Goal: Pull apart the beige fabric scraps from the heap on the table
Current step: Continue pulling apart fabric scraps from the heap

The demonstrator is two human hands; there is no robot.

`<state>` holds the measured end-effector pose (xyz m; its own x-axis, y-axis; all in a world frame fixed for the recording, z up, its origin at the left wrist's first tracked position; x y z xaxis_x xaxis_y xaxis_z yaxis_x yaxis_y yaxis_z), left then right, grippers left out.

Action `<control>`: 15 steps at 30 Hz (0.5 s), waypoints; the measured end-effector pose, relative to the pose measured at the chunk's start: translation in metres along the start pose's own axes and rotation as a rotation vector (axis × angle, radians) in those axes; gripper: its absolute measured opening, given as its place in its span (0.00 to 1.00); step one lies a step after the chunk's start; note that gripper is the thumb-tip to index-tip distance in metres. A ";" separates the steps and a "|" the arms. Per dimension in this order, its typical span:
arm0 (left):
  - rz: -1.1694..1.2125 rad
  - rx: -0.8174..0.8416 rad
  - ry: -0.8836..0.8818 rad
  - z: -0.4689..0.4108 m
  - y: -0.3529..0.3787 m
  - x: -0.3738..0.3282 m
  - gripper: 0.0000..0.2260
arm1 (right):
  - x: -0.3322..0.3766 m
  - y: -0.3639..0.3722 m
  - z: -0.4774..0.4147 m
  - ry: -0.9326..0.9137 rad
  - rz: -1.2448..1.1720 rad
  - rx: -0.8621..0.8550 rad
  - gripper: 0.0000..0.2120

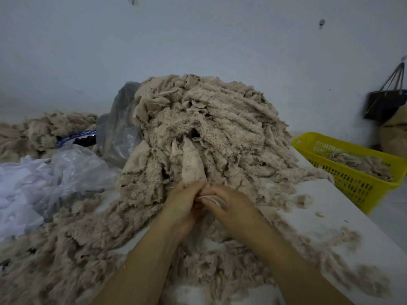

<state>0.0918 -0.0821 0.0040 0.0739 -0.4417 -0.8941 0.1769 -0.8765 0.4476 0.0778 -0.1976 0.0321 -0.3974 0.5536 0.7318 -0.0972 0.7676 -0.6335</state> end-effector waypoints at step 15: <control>0.336 0.011 -0.152 0.004 -0.006 -0.004 0.20 | -0.028 -0.004 0.001 0.401 -0.439 0.011 0.26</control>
<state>0.0860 -0.0758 0.0053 -0.0208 -0.7279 -0.6854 0.1571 -0.6794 0.7168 0.0888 -0.2166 0.0137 0.0580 0.2658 0.9623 -0.1844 0.9502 -0.2513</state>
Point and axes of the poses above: each hand's wrist, its own z-axis away from the middle knuckle, its own y-axis out of the palm, x = y × z, the point moved 6 cm from there along -z, towards the middle knuckle, and after that the axes turned 12 degrees about y, right-handed, at the moved point
